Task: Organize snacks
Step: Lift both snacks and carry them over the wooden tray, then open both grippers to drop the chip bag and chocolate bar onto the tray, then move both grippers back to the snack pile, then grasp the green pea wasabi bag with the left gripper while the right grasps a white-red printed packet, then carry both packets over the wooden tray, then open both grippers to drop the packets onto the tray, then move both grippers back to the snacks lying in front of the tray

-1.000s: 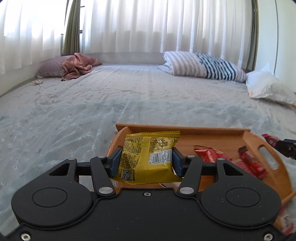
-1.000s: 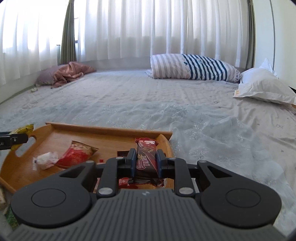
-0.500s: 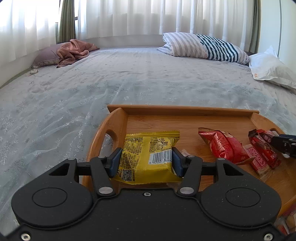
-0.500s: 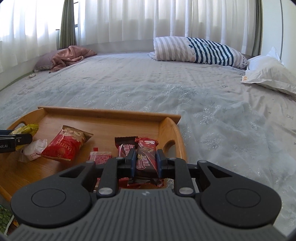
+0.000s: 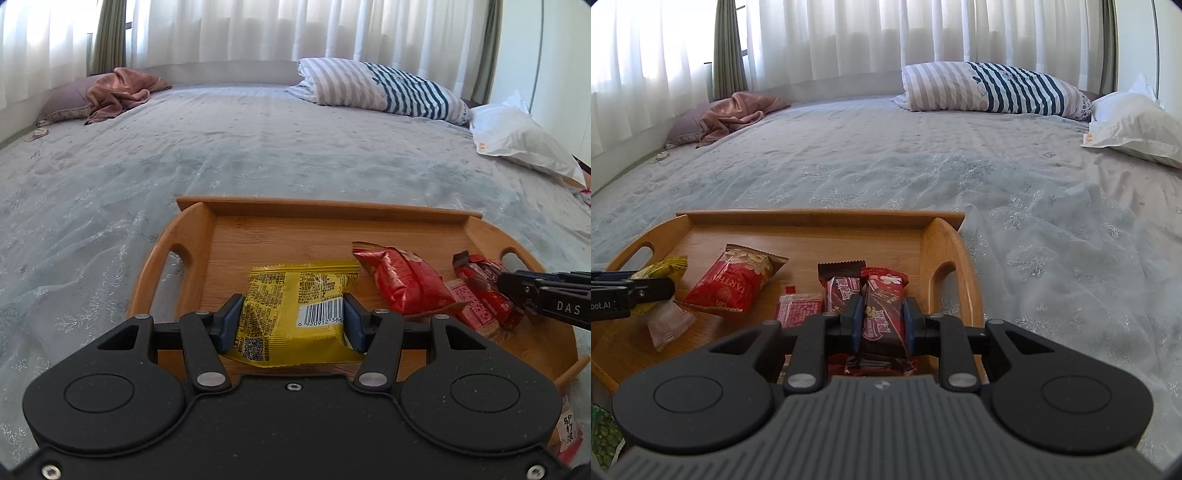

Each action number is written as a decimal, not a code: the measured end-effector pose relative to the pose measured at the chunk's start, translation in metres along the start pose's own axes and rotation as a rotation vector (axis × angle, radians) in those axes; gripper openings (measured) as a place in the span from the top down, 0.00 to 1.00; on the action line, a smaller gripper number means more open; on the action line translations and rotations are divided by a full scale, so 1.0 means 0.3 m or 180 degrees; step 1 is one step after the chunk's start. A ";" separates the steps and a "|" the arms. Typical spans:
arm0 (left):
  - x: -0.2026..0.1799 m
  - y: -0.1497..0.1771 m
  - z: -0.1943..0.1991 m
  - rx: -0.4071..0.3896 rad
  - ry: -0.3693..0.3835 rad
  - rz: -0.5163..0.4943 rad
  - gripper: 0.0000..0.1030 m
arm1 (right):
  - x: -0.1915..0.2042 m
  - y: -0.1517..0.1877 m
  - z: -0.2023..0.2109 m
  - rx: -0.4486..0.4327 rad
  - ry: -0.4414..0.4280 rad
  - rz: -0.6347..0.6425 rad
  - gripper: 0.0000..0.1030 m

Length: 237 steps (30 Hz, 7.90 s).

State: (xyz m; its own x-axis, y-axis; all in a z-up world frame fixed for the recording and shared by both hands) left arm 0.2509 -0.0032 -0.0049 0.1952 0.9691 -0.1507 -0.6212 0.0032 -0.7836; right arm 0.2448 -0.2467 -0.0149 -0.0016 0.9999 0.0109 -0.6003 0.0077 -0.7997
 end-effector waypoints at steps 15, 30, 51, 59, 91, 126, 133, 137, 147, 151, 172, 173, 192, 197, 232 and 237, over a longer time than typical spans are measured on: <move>-0.016 -0.040 -0.070 0.0044 -0.0026 -0.0021 0.48 | -0.017 0.007 0.006 -0.0013 0.0052 -0.0037 0.72; -0.036 -0.033 -0.026 -0.0040 -0.0099 -0.0144 0.19 | -0.007 0.014 0.081 -0.0147 0.0005 0.0055 0.45; -0.181 0.065 0.341 -0.0408 0.0180 -0.0500 0.05 | 0.031 0.155 0.333 -0.0629 -0.0069 0.0329 0.13; -0.183 0.084 0.463 -0.0538 0.0229 -0.0348 0.04 | 0.015 0.219 0.380 -0.0678 -0.0042 0.0342 0.09; -0.137 0.365 0.441 -0.0155 0.0179 0.0217 0.53 | 0.061 0.402 0.441 -0.0585 -0.0118 0.0247 0.57; -0.160 0.345 0.367 -0.0100 0.0175 0.0096 0.57 | 0.094 0.396 0.376 -0.0438 -0.0110 0.0231 0.61; -0.174 0.320 0.430 -0.0224 0.0176 0.0009 0.58 | 0.095 0.378 0.414 -0.0423 -0.0072 0.0214 0.62; -0.159 0.285 0.456 -0.0303 0.0163 0.0020 0.58 | 0.093 0.349 0.445 -0.0499 -0.0051 0.0219 0.62; -0.094 0.187 0.438 -0.0356 0.0045 0.0089 0.57 | 0.090 0.240 0.446 -0.0614 -0.0023 0.0181 0.62; -0.073 0.155 0.417 -0.0366 -0.0005 0.0080 0.57 | 0.089 0.215 0.415 -0.0530 -0.0080 0.0137 0.62; -0.003 0.115 0.226 -0.0162 -0.0227 0.0244 0.57 | 0.218 0.147 0.251 -0.0303 -0.0391 0.0042 0.62; -0.001 0.114 0.219 -0.0157 -0.0234 0.0247 0.57 | 0.224 0.144 0.240 -0.0289 -0.0393 0.0050 0.62; 0.028 0.101 0.137 -0.0136 -0.0304 0.0302 0.57 | 0.264 0.141 0.142 -0.0162 -0.0334 0.0058 0.61; 0.031 0.102 0.131 -0.0135 -0.0304 0.0306 0.57 | 0.264 0.138 0.137 -0.0162 -0.0331 0.0045 0.61; -0.003 0.142 0.255 -0.0223 -0.0162 0.0187 0.23 | 0.232 0.155 0.246 -0.0335 -0.0331 0.0123 0.37; -0.017 0.175 0.320 -0.0267 -0.0106 0.0130 0.19 | 0.213 0.185 0.286 -0.0366 -0.0308 0.0138 0.32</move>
State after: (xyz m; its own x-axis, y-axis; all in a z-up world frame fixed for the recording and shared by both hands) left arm 0.1443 0.0156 0.0125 0.1447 0.9757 -0.1647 -0.5621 -0.0559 -0.8252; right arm 0.1430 -0.1832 -0.0072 -0.1058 0.9940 0.0281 -0.5023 -0.0290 -0.8642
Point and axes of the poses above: each gripper's, at about its wrist camera, not at the fingertips, and z roughly against the way its jaws point, x to its left, y to its underside, the point moved 4 cm from there along -z, roughly the way its jaws point, and after that the axes turned 7 degrees about y, right-handed, at the moved point
